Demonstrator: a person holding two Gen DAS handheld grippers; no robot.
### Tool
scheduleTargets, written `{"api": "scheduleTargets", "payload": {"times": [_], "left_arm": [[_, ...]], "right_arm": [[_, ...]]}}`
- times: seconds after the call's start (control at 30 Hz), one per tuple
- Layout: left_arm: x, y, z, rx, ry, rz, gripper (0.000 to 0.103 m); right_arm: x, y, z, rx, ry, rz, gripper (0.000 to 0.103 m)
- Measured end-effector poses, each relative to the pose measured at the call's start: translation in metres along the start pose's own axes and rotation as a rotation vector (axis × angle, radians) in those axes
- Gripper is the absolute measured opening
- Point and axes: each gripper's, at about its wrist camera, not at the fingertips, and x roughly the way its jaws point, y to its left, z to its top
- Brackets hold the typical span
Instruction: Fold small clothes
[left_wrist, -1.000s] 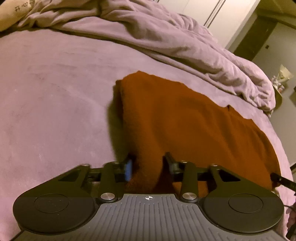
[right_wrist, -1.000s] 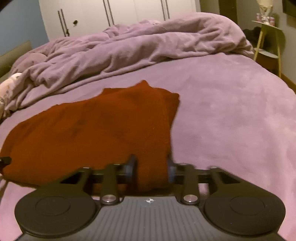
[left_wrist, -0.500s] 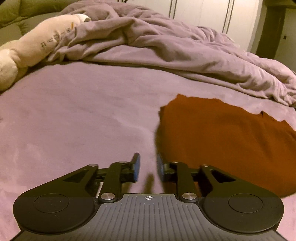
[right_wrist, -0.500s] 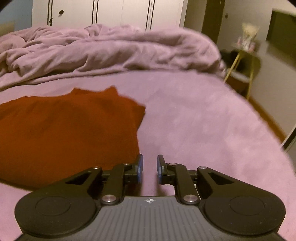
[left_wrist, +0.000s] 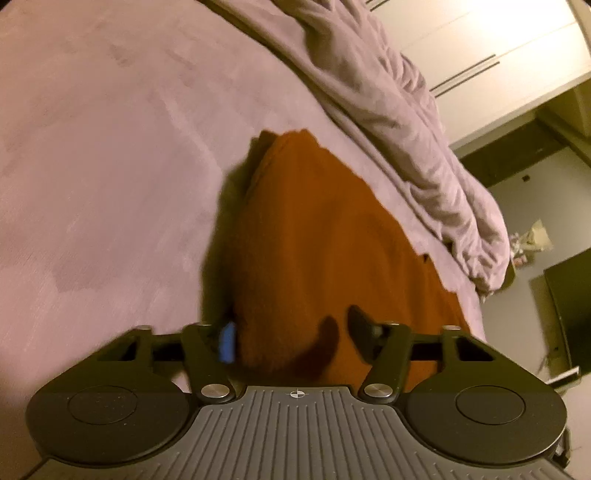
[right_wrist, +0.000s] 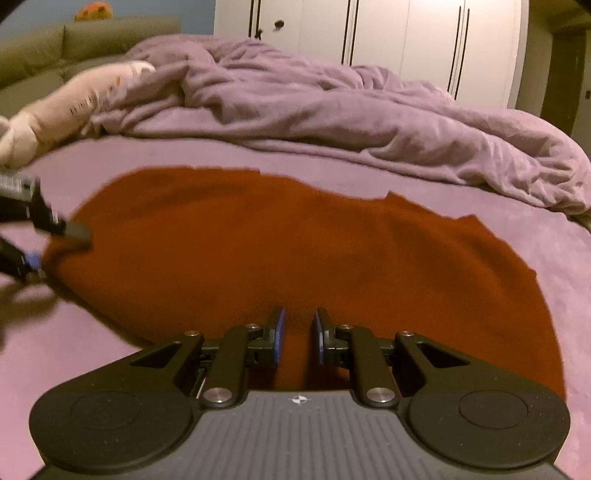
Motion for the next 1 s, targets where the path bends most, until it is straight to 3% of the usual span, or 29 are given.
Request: {"api": "scheduleTargets", "payload": {"times": [0.03,0.1,0.27,0.37,0.47,0.53,0.63,0.77,0.87,1.0], "left_arm": [[0.004,0.0,0.004,-0.008,0.003,0.015,0.041],[0.01,0.006,0.007,-0.044,0.009,0.002,0.035],[0.016,0.013,0.008,-0.104,-0.005,-0.033,0.034],[0.019,0.014,0.009,-0.118,-0.005,-0.042,0.032],[0.015,0.016,0.012,-0.135,-0.009,-0.042,0.024],[0.011,0.012,0.014,-0.129,-0.018,-0.038,0.022],[0.002,-0.004,0.019,-0.075,-0.04,-0.036,0.02],[-0.012,-0.041,0.025,0.025,-0.077,-0.033,0.018],[-0.019,-0.092,0.022,0.165,-0.099,-0.047,0.018],[0.0,-0.165,0.002,0.342,-0.06,-0.107,0.017]], "right_arm": [[0.001,-0.002,-0.001,-0.008,-0.004,-0.006,0.015],[-0.003,-0.004,0.005,0.019,0.012,-0.01,0.015],[-0.01,-0.002,0.017,0.069,-0.057,-0.008,0.015],[0.009,0.005,0.008,0.062,0.015,0.023,0.015],[0.008,0.018,0.01,-0.054,0.04,-0.007,0.015],[-0.002,0.008,0.016,-0.002,0.039,0.03,0.015],[-0.023,-0.014,0.008,0.084,0.004,0.061,0.016],[-0.05,-0.042,-0.008,0.135,-0.043,-0.002,0.019],[-0.064,-0.069,-0.015,0.215,-0.063,-0.033,0.019],[-0.075,-0.097,-0.02,0.302,-0.101,-0.064,0.019]]}}
